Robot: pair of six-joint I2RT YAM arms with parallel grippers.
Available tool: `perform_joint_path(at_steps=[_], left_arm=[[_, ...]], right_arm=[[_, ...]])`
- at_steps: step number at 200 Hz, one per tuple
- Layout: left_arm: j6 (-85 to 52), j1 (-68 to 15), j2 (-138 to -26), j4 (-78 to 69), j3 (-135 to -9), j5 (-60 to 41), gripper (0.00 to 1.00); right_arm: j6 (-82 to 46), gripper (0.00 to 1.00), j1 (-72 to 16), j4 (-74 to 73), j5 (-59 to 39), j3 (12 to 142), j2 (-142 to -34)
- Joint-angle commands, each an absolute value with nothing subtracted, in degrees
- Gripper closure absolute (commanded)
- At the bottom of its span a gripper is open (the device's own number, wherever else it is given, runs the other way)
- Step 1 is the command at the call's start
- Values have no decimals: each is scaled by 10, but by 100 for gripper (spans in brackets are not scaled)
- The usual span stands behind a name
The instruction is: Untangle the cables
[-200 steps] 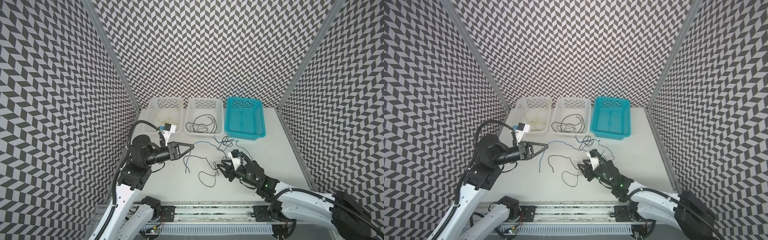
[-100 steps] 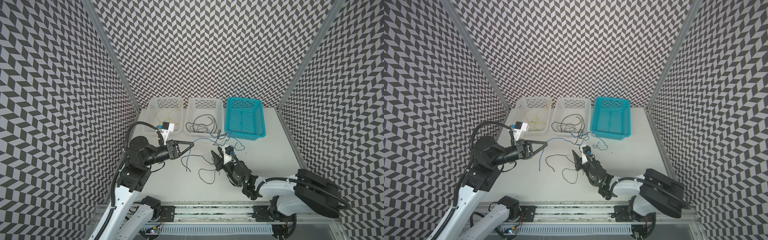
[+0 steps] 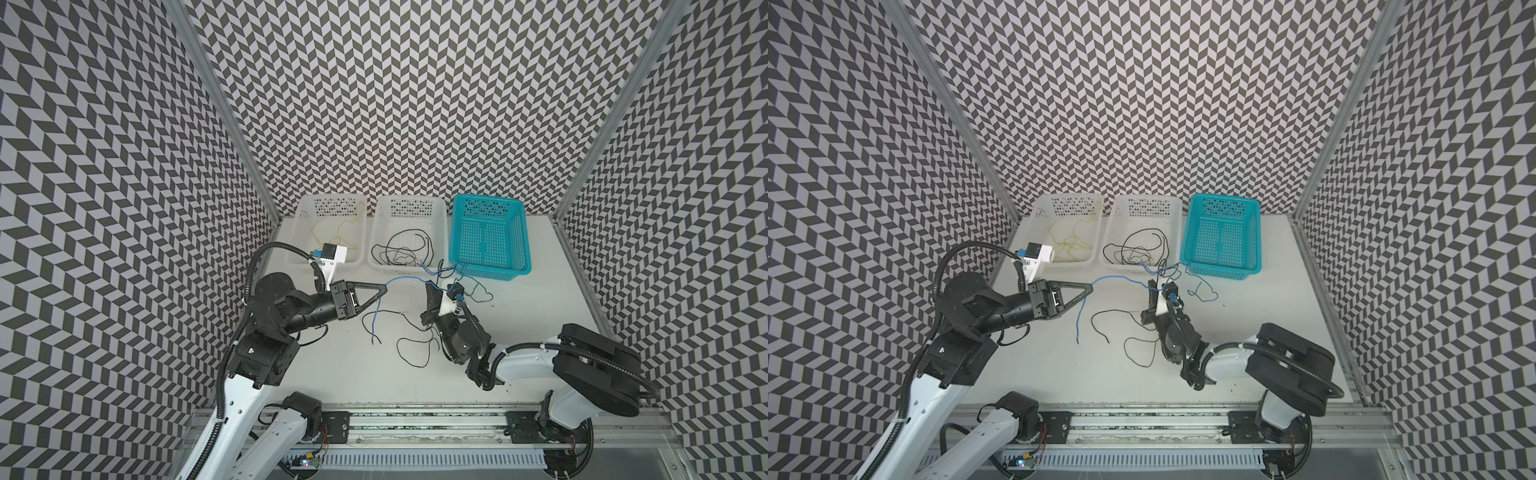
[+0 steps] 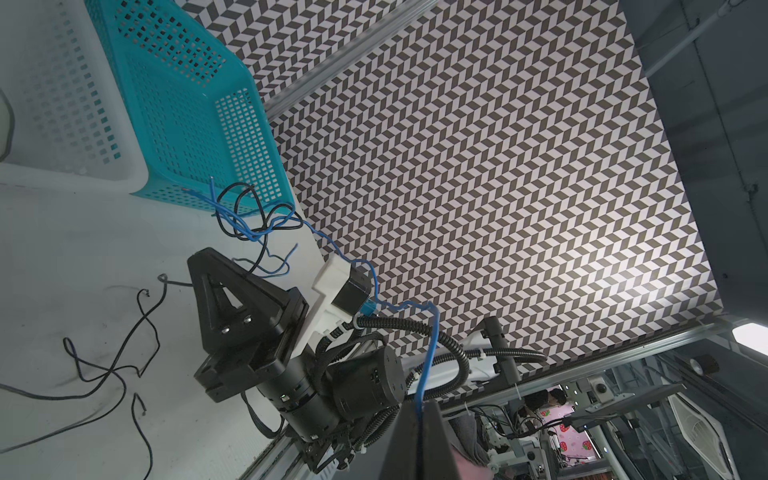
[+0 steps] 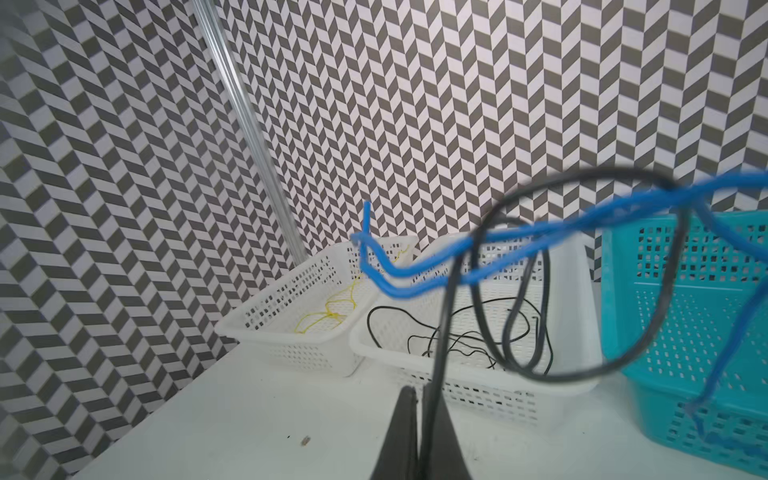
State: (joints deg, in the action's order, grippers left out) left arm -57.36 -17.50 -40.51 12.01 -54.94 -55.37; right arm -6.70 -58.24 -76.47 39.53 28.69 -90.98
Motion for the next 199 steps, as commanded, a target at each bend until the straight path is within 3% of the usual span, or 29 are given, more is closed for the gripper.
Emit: perform_joint_path(at_steps=[1,53,79,94,124,169,199], left_arm=[[-524,-161,-401,162,-611,-529,100],[-452,-94,-470,253,-780,-504,100],[-439,-57,-506,269,-842,-499,100],[-422,-55,-522,294,-875,-477,100],[-417,-49,-544,316,-909,-464,100],[-340,-57,-559,425,-990,-380,100],[-283,-73,-553,485,-1023,-281,100]], right_arm=[[-136,100,-584,-761,412,242,-874],[-286,100,-586,-651,461,89,-796],[-367,100,-586,-371,484,112,-667],[-442,100,-585,-129,500,150,-586],[-443,100,-574,-60,521,138,-499],[-572,100,-501,198,449,178,-477],[-562,100,-417,236,393,165,-423]])
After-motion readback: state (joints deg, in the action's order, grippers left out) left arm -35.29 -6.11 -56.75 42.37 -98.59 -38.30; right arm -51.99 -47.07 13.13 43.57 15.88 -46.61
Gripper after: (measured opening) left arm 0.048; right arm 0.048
